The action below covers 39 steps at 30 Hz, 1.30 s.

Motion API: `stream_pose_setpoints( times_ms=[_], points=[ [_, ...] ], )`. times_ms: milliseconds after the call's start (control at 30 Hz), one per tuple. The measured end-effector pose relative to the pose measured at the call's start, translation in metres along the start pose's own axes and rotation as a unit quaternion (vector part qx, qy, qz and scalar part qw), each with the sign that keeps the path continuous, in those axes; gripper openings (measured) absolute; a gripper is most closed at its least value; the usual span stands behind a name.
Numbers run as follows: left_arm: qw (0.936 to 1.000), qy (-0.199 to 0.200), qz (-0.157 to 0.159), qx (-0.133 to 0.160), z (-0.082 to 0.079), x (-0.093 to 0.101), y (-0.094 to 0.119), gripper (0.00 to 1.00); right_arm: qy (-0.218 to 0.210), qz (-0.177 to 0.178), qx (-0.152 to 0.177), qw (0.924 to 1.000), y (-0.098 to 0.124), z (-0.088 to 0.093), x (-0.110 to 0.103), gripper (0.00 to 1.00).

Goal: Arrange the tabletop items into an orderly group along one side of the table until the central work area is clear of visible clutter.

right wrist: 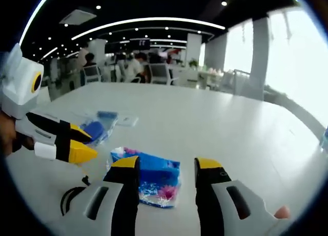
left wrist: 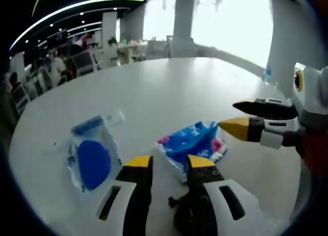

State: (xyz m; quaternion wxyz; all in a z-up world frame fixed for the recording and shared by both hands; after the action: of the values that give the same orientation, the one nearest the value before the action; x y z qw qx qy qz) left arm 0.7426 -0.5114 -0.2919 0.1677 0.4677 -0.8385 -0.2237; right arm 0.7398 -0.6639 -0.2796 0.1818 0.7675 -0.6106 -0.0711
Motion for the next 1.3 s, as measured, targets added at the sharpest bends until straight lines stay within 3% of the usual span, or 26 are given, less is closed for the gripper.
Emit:
stream_pose_setpoints(
  times_ms=[433,600,900,1000,1300],
  points=[
    [0.9997,0.013,-0.017,0.014,0.003,-0.025,0.028,0.28,0.019,-0.020,0.010,0.9996,0.002,-0.018,-0.027,0.43],
    [0.9994,0.018,-0.018,0.023,0.006,-0.034,0.038,0.40,0.025,-0.029,0.013,0.9992,0.001,-0.024,-0.040,0.43],
    [0.9988,0.033,-0.027,0.025,0.015,-0.051,0.055,0.51,0.035,-0.039,0.014,0.9985,0.003,-0.030,-0.058,0.43],
    [0.9988,0.033,-0.027,0.025,0.019,-0.058,0.062,0.60,0.039,-0.041,0.014,0.9983,0.004,-0.032,-0.064,0.43],
    [0.9992,0.024,-0.026,0.020,0.032,-0.071,0.084,0.69,0.048,-0.049,0.017,0.9975,0.009,-0.040,-0.087,0.43]
  ],
)
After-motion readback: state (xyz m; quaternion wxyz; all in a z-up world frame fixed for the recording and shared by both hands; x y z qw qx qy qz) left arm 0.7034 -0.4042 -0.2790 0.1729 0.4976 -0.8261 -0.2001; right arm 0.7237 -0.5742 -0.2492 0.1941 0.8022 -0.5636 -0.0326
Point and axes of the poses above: the point that each gripper's makers call its tool centre point, and the gripper's own axes: y roughly backward along the fingers, x roughly to its right, z roughly out of its underside, the point moved 4 cm from there along y, roughly backward along the fingers, and after that the axes turned 3 degrees about x, right-handed, at the moved point
